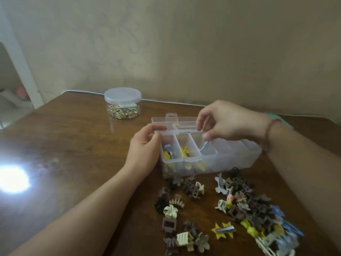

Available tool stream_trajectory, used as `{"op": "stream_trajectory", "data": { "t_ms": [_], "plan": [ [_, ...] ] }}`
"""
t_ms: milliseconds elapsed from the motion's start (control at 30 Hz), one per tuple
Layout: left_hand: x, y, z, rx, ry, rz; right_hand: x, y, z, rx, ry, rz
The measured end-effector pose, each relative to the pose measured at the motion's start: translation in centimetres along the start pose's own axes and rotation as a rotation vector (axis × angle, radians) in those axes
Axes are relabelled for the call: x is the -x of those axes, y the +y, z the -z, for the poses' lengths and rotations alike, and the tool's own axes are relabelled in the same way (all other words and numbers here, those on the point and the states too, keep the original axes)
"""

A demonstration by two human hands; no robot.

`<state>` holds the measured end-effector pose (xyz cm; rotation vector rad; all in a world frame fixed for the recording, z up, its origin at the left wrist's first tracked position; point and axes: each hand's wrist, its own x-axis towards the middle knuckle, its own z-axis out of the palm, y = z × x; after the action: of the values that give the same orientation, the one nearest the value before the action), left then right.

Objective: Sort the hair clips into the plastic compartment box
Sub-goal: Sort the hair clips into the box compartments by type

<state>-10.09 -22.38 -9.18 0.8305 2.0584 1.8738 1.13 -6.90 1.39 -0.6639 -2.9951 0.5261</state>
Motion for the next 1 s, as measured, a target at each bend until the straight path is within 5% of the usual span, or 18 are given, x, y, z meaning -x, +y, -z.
{"op": "stream_trajectory", "data": {
  "t_ms": [100,233,300,467,567,767,867,1000],
  "plan": [
    [0.1,0.0,0.0,-0.012,0.017,0.008,-1.7,-0.2,-2.2,0.154,0.003,0.014],
    [0.1,0.0,-0.1,-0.007,0.017,0.005,0.2,0.9,-3.0,0.091,0.379,0.127],
    [0.1,0.1,-0.2,0.001,0.021,0.004,3.5,1.1,-2.0,0.034,0.409,0.228],
    [0.2,0.3,-0.3,-0.038,0.041,-0.007,11.8,1.2,-1.5,0.071,-0.241,0.318],
    [0.3,0.4,-0.4,-0.057,0.038,-0.017,12.8,1.4,-3.4,0.277,-0.324,0.418],
    [0.2,0.5,-0.4,-0.049,0.019,-0.035,12.3,1.1,-5.3,0.314,-0.210,0.525],
    [0.3,0.4,-0.3,-0.039,0.014,-0.051,12.0,1.3,-4.0,0.142,-0.113,0.497],
    [0.1,0.3,-0.3,-0.035,0.010,-0.038,9.1,2.0,-3.7,-0.355,0.407,0.231]
  ]
}}
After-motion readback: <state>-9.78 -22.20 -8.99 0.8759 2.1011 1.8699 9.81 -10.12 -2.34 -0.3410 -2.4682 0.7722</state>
